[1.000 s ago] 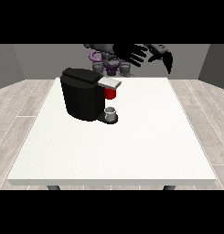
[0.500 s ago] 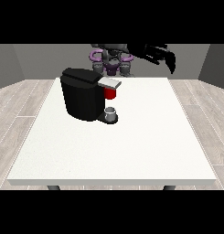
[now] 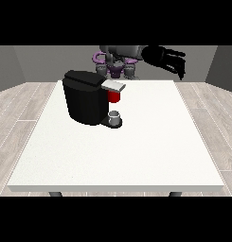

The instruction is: Insert the coffee pod into the coffee machine and close the lid

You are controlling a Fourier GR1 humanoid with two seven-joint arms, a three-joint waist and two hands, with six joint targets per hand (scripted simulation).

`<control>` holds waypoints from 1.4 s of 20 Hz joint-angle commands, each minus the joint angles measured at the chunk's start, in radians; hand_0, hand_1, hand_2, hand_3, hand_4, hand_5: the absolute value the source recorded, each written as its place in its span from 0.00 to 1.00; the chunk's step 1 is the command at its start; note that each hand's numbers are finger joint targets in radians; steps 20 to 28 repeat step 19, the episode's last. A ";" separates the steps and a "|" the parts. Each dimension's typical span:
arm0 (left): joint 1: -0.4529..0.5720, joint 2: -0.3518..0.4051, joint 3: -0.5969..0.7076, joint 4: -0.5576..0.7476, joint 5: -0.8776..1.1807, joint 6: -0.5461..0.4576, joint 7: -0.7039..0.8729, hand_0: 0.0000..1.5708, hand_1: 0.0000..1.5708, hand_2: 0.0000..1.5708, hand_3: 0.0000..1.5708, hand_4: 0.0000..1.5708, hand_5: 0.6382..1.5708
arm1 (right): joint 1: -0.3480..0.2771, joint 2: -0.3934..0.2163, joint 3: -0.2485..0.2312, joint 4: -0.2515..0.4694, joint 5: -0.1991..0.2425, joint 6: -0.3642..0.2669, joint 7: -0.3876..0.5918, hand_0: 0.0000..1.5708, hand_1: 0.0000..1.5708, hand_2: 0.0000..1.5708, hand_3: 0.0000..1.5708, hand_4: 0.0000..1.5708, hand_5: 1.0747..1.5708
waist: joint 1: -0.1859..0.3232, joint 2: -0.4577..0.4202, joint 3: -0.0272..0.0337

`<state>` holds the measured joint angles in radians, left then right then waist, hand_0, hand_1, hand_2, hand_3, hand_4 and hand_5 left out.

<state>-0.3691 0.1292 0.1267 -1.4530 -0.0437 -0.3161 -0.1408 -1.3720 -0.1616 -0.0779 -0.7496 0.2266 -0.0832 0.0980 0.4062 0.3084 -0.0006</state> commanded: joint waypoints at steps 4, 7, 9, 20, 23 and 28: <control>-0.031 0.010 -0.018 -0.048 0.019 -0.026 0.045 0.00 0.00 0.00 0.00 0.17 1.00 | -0.035 -0.029 -0.052 0.056 -0.022 0.001 -0.047 0.00 0.00 0.00 0.00 0.06 1.00 | 0.045 0.040 0.0004; -0.023 -0.001 -0.003 -0.009 0.016 -0.006 -0.002 0.00 0.00 0.00 0.00 0.22 1.00 | -0.036 -0.003 -0.039 0.038 -0.029 0.024 -0.070 0.00 0.00 0.00 0.00 0.00 1.00 | -0.003 0.032 0.0001; 0.024 -0.009 -0.035 -0.042 -0.006 -0.011 -0.019 0.00 0.00 0.00 0.00 0.22 1.00 | 0.001 0.009 -0.049 0.046 -0.032 -0.001 -0.114 0.00 0.00 0.00 0.00 0.00 1.00 | 0.016 0.024 0.0003; 0.097 -0.021 -0.007 0.065 -0.001 0.017 0.031 0.00 0.00 0.00 0.00 0.17 1.00 | 0.286 0.160 0.126 -0.045 -0.131 0.034 -0.273 0.00 0.00 0.00 0.00 0.17 1.00 | -0.117 -0.182 0.0006; 0.097 -0.021 -0.007 0.065 -0.001 0.017 0.031 0.00 0.00 0.00 0.00 0.17 1.00 | 0.286 0.160 0.126 -0.045 -0.131 0.034 -0.273 0.00 0.00 0.00 0.00 0.17 1.00 | -0.117 -0.182 0.0006; 0.097 -0.021 -0.007 0.065 -0.001 0.017 0.031 0.00 0.00 0.00 0.00 0.17 1.00 | 0.286 0.160 0.126 -0.045 -0.131 0.034 -0.273 0.00 0.00 0.00 0.00 0.17 1.00 | -0.117 -0.182 0.0006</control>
